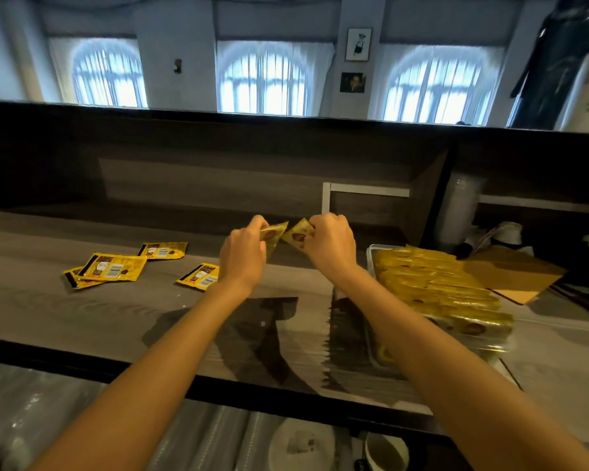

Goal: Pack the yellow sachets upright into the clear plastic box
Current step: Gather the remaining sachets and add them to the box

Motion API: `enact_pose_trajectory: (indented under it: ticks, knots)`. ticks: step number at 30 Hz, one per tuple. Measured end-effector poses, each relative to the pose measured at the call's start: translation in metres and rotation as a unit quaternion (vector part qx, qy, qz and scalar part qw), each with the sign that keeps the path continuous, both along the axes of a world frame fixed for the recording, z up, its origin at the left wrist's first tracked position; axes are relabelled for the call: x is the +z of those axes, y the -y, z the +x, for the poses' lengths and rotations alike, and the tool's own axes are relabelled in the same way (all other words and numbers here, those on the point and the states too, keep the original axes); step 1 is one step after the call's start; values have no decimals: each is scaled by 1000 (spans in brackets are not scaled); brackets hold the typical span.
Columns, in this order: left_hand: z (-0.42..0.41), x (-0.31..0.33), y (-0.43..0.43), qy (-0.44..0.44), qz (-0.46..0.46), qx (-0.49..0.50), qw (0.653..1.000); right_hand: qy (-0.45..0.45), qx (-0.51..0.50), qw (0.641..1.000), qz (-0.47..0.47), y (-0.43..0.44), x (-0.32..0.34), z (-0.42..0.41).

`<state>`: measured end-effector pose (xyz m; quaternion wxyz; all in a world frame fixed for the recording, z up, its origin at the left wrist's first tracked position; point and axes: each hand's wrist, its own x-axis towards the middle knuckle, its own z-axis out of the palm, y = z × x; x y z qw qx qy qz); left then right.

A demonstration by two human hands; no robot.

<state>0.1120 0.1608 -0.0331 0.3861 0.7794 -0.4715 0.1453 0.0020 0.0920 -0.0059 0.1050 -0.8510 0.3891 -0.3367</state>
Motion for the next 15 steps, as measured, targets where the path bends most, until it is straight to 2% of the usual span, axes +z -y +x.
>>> enact_pose_trajectory:
  ticks: [2, 6, 12, 15]
  knots:
    - [-8, 15, 7, -19, -43, -15, 999, 25, -18, 999, -20, 5, 13, -9]
    - [-29, 37, 26, -38, -87, -30, 995, 83, -44, 996, -4, 18, 32, -33]
    - [-64, 52, 61, -50, -101, -97, 989, 105, -178, 977, -60, 57, 44, -92]
    - [-78, 51, 78, -55, -94, -132, 985, 120, -203, 970, -58, 75, 42, -116]
